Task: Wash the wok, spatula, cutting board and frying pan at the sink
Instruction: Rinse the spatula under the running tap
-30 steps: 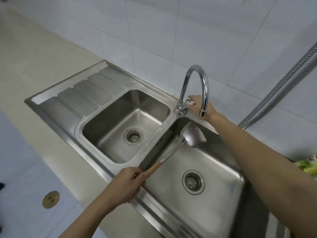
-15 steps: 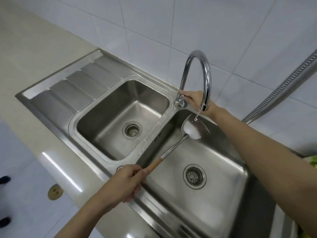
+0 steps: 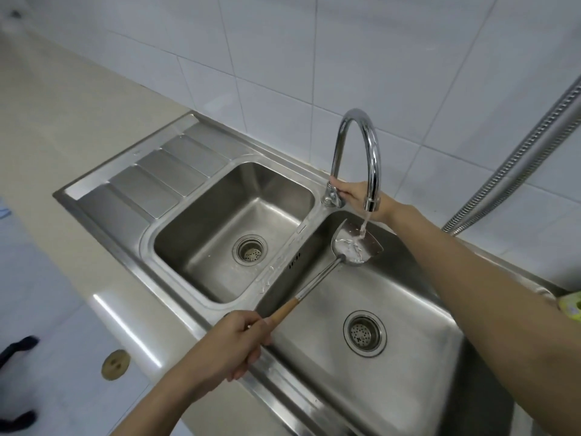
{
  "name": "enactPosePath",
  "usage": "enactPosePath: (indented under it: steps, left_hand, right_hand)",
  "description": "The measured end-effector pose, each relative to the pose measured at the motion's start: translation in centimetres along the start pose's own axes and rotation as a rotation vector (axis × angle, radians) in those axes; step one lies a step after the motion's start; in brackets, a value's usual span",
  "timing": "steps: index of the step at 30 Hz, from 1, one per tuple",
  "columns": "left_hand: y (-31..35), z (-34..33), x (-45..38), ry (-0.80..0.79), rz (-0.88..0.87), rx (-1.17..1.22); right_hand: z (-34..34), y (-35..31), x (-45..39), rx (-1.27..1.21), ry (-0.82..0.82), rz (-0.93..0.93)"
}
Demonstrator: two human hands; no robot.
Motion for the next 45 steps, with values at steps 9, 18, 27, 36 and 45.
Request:
enactPosePath:
  steps: [9,18,27,36,45]
  left_hand:
    - [0.1,0.1,1.3,-0.032,0.036,-0.033]
    - [-1.3,-1.4,3.8,-0.083,0.017,-0.064]
    - [-2.7,-1.8,4.7,-0.056,-0.051,-0.246]
    - [-3.1,-4.3,4.3,0.08,0.031,0.004]
    - [-3.0,-4.7,3.5,-0.106,0.173,0.279]
  right_hand:
    - [-4.3,3.0,12.3,-0.261,0.774,-0.049]
    - [-14.0,9.0,17.5,-1.025,0.347,-0.677]
    - [-11.5,5.6,16.7,-0.737,0.43,-0.46]
    - [-11.7,2.7,15.0,-0.392,0.311,-0.082]
    - [-11.8,5.0,12.8,0.001,0.427,-0.308]
Point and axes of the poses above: each hand's wrist, its own x-axis away from the middle knuckle, its own z-axis out of the back of the hand, y = z × x, the point moved 3 cm from there along -x, towards the middle knuckle, and after that the axes turned 11 degrees about -z, right-handed, at the moved point
